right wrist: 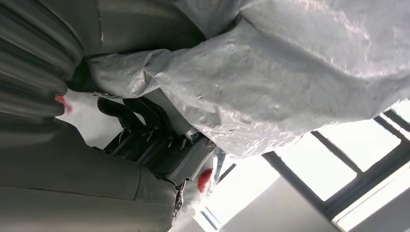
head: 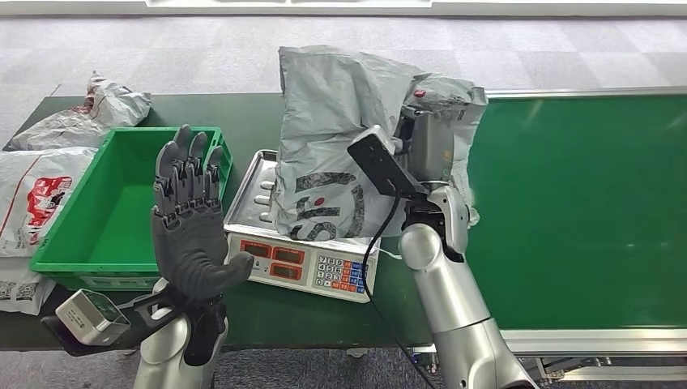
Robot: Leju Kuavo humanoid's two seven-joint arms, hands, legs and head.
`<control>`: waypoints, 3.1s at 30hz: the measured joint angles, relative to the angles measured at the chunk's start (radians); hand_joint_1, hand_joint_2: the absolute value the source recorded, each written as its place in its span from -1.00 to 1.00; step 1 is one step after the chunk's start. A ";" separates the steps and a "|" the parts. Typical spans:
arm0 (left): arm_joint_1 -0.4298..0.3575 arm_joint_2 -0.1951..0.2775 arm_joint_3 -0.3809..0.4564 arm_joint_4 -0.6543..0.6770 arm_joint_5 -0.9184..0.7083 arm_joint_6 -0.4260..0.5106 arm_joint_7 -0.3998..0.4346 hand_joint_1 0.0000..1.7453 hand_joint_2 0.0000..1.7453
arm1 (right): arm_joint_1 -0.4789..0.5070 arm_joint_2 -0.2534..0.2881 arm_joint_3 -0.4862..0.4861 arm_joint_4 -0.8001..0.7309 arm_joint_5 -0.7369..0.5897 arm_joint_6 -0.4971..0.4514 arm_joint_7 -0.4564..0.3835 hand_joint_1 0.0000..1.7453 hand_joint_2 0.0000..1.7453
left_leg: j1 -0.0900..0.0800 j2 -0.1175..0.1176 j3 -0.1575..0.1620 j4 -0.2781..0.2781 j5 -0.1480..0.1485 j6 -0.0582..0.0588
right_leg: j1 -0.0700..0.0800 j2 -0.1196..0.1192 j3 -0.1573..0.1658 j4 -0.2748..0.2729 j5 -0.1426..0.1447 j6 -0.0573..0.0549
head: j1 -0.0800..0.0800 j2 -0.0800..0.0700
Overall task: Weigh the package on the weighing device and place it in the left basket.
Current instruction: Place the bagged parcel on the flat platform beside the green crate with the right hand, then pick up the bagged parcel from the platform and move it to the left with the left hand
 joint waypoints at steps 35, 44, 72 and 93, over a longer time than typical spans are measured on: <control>-0.014 0.027 -0.006 0.067 0.030 0.015 -0.040 -1.00 1.00 | -0.205 0.025 0.298 0.542 -0.228 0.365 -0.406 -1.00 -1.00 | 0.000 -0.001 0.000 0.000 0.000 0.000 | 0.000 0.000 -0.001 0.000 0.000 0.000 | 0.000 0.000; 0.023 0.032 -0.005 0.063 0.014 0.032 -0.040 -1.00 1.00 | -0.107 0.008 0.238 0.331 -0.172 0.051 -0.322 -1.00 -1.00 | 0.000 -0.001 0.000 0.000 0.000 -0.001 | 0.000 0.000 -0.001 0.000 0.000 0.000 | 0.000 0.000; -0.251 0.147 -0.131 0.673 -1.480 0.442 0.656 -1.00 1.00 | 0.283 0.020 -0.123 -0.905 -0.182 -0.386 -0.511 -1.00 1.00 | -0.001 0.000 0.001 0.000 0.000 0.000 | -0.001 0.000 -0.001 -0.001 0.001 0.000 | 0.000 0.000; -0.356 0.150 -0.209 0.912 -1.534 0.364 0.607 1.00 1.00 | 0.281 0.020 -0.113 -0.895 -0.179 -0.384 -0.515 -1.00 1.00 | -0.003 -0.015 0.030 -0.001 -0.005 0.009 | -0.006 -0.015 0.038 -0.002 -0.010 0.008 | 0.000 0.000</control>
